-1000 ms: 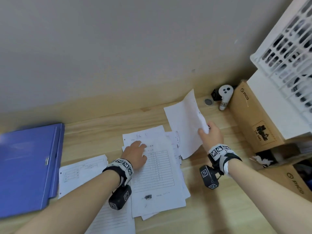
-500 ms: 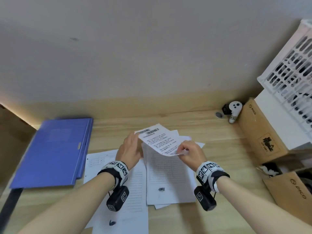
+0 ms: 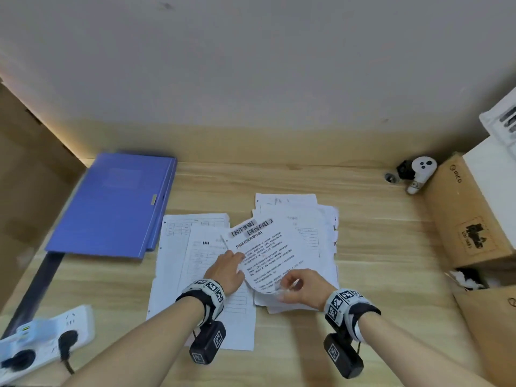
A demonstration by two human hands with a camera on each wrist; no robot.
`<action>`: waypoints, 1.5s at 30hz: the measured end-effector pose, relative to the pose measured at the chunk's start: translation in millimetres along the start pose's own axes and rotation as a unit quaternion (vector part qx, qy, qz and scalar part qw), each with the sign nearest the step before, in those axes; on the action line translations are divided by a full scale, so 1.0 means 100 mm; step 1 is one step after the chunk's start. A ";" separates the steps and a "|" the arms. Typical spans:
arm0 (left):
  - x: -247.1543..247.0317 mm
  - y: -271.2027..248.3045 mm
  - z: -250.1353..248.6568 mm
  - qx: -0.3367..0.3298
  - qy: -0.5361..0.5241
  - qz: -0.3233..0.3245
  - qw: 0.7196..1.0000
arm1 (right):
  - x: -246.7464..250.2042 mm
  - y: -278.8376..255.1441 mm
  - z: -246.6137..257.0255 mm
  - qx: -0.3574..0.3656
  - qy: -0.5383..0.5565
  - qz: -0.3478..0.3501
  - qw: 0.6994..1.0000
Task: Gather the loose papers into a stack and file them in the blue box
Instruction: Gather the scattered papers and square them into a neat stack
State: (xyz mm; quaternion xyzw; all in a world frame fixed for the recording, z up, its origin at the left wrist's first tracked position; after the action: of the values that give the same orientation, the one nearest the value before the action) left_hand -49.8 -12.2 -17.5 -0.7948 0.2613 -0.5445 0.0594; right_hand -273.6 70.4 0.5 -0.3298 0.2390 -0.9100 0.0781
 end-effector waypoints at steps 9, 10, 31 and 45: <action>-0.25 -0.06 0.19 -0.008 -0.005 0.029 1.000 | 0.33 0.64 -0.23 -0.077 -0.087 -0.158 0.981; -0.26 -0.06 0.18 -0.009 -0.008 0.026 1.000 | 0.35 0.73 -0.26 -0.085 -0.106 -0.163 0.977; -0.18 0.41 -0.28 0.110 -0.144 -0.025 0.983 | 0.76 0.75 -0.71 -0.218 -0.024 -0.251 0.943; -0.22 0.51 -0.36 0.143 -0.150 0.015 0.978 | 0.72 0.77 -0.78 -0.229 -0.022 -0.242 0.943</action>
State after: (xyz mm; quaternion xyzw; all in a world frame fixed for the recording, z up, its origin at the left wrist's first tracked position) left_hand -105.9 -38.7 -40.4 -0.8467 0.1805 -0.4501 0.2191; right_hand -380.7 11.4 -48.6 -0.4067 0.3522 -0.8146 -0.2166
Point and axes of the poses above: each hand's wrist, its own y-axis towards the middle knuckle, its own x-axis out of the back of the hand, z = x × y, the point moved 3 cm from there along y, towards the middle knuckle, and after that the axes turned 9 degrees about -z, right-handed, at the moved point
